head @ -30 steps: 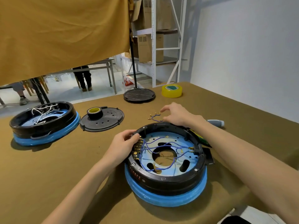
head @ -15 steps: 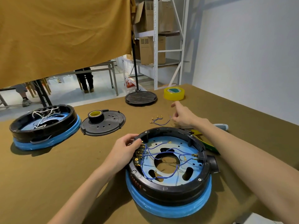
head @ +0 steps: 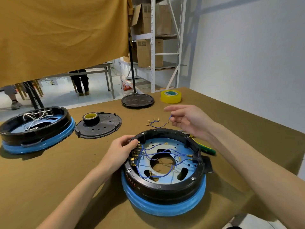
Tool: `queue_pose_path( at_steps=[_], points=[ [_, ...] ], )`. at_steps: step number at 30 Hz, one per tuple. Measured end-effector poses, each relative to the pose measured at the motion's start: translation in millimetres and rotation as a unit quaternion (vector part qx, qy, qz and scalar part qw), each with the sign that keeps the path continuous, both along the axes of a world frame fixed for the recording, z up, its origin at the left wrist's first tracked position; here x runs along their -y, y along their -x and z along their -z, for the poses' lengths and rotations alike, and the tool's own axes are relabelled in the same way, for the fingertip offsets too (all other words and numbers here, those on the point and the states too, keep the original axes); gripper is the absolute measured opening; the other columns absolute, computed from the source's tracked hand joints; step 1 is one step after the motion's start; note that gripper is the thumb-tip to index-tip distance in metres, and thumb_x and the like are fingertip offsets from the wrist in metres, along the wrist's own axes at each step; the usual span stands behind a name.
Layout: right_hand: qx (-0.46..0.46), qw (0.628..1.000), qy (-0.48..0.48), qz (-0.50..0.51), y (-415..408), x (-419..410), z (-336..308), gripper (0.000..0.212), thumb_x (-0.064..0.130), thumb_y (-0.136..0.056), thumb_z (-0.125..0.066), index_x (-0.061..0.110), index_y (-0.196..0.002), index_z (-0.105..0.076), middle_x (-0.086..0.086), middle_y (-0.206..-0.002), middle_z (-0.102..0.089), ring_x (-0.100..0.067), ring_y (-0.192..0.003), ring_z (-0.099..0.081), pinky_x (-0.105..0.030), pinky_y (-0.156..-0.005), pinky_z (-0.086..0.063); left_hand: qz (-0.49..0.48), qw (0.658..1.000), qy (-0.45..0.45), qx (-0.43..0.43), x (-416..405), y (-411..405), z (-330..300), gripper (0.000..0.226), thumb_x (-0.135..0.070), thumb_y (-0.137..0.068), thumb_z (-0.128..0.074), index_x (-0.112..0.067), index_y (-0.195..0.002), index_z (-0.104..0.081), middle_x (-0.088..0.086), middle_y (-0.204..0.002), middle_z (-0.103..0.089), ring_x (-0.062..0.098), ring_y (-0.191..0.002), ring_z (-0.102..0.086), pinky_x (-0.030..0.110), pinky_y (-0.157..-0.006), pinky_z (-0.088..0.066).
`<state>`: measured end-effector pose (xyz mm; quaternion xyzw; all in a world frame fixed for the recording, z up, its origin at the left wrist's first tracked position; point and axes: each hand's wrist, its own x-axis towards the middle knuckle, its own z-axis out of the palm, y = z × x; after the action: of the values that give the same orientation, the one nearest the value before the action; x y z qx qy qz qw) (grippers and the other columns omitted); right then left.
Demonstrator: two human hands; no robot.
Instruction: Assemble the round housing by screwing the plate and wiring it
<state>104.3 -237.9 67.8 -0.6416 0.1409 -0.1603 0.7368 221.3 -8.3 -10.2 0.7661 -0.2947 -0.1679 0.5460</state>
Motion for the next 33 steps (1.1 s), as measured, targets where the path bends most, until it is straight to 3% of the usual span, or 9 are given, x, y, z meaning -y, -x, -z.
queue_pose_path(
  at_steps=[4,7,10,13,15,17,21,26,33],
  points=[
    [0.025,0.998,0.019,-0.055,9,-25,8,0.023,-0.008,-0.092,-0.062,-0.003,-0.112,-0.073,-0.011,-0.087,-0.075,-0.018,-0.081,-0.071,-0.024,-0.075,-0.058,-0.008,1.000,0.012,-0.009,0,1,0,0.009,-0.031,-0.102,-0.060,-0.034,-0.108,-0.066,-0.011,-0.102,-0.072,-0.007,-0.082,-0.068,0.009,-0.064,-0.046],
    [0.010,0.986,0.161,-0.038,13,-34,13,0.014,0.003,-0.091,-0.074,0.001,-0.104,-0.077,-0.009,-0.082,-0.076,-0.015,-0.074,-0.070,-0.023,-0.069,-0.056,-0.010,1.000,0.013,-0.016,0,1,0,0.009,-0.031,-0.102,-0.060,-0.035,-0.107,-0.066,-0.010,-0.102,-0.073,0.000,-0.089,-0.070,0.014,-0.068,-0.048],
    [-0.001,0.934,0.358,-0.017,17,-42,15,0.023,0.023,-0.098,-0.070,0.007,-0.086,-0.081,0.001,-0.061,-0.067,-0.008,-0.050,-0.054,-0.018,-0.054,-0.043,-0.007,1.000,0.015,-0.027,0,1,0,0.011,-0.031,-0.102,-0.060,-0.032,-0.111,-0.067,-0.006,-0.104,-0.074,0.003,-0.088,-0.072,0.019,-0.071,-0.050],
    [-0.011,0.872,0.487,-0.052,19,-51,10,0.024,0.029,-0.101,-0.063,0.019,-0.090,-0.083,-0.007,-0.067,-0.060,-0.020,-0.064,-0.053,-0.022,-0.065,-0.039,-0.004,0.999,0.015,-0.033,0,0,1,0.014,-0.032,-0.102,-0.061,-0.029,-0.114,-0.068,-0.004,-0.105,-0.075,0.004,-0.088,-0.073,0.020,-0.072,-0.051],
    [-0.014,0.887,0.448,-0.107,21,-58,6,0.025,0.022,-0.104,-0.059,0.018,-0.095,-0.082,-0.003,-0.081,-0.072,-0.013,-0.082,-0.065,-0.012,-0.076,-0.044,-0.004,0.999,0.014,-0.031,0,-1,1,0.016,-0.031,-0.101,-0.061,-0.027,-0.115,-0.068,-0.003,-0.105,-0.075,0.005,-0.088,-0.073,0.020,-0.072,-0.052],
    [-0.019,0.918,0.359,-0.165,23,-63,6,0.024,0.015,-0.105,-0.056,0.011,-0.105,-0.080,-0.004,-0.091,-0.079,-0.013,-0.090,-0.073,-0.018,-0.085,-0.055,-0.003,1.000,0.019,-0.023,0,-1,2,0.011,-0.029,-0.101,-0.061,-0.029,-0.110,-0.067,-0.004,-0.103,-0.074,0.002,-0.084,-0.072,0.013,-0.066,-0.050],
    [-0.002,0.952,0.218,-0.214,27,-73,15,0.024,0.004,-0.104,-0.055,0.008,-0.121,-0.071,-0.017,-0.084,-0.075,-0.026,-0.077,-0.076,-0.030,-0.074,-0.061,-0.002,1.000,0.024,-0.014,1,-1,1,0.019,-0.024,-0.101,-0.063,-0.019,-0.117,-0.071,0.000,-0.105,-0.075,0.010,-0.093,-0.071,0.019,-0.072,-0.049],
    [0.014,0.956,0.191,-0.224,31,-75,16,0.021,0.011,-0.102,-0.061,0.006,-0.119,-0.072,-0.020,-0.076,-0.071,-0.025,-0.056,-0.069,-0.027,-0.057,-0.058,0.001,1.000,0.030,-0.010,2,-2,2,0.024,-0.025,-0.101,-0.063,-0.015,-0.120,-0.070,0.001,-0.106,-0.075,0.007,-0.092,-0.071,0.009,-0.065,-0.048],
    [0.014,0.959,0.190,-0.209,33,-77,15,0.020,0.011,-0.102,-0.060,0.003,-0.116,-0.071,-0.020,-0.077,-0.072,-0.024,-0.054,-0.067,-0.029,-0.056,-0.058,0.000,1.000,0.027,-0.011,2,-3,3,0.022,-0.027,-0.100,-0.064,-0.017,-0.118,-0.071,-0.003,-0.101,-0.075,0.000,-0.082,-0.071,0.011,-0.065,-0.049]
  ],
)
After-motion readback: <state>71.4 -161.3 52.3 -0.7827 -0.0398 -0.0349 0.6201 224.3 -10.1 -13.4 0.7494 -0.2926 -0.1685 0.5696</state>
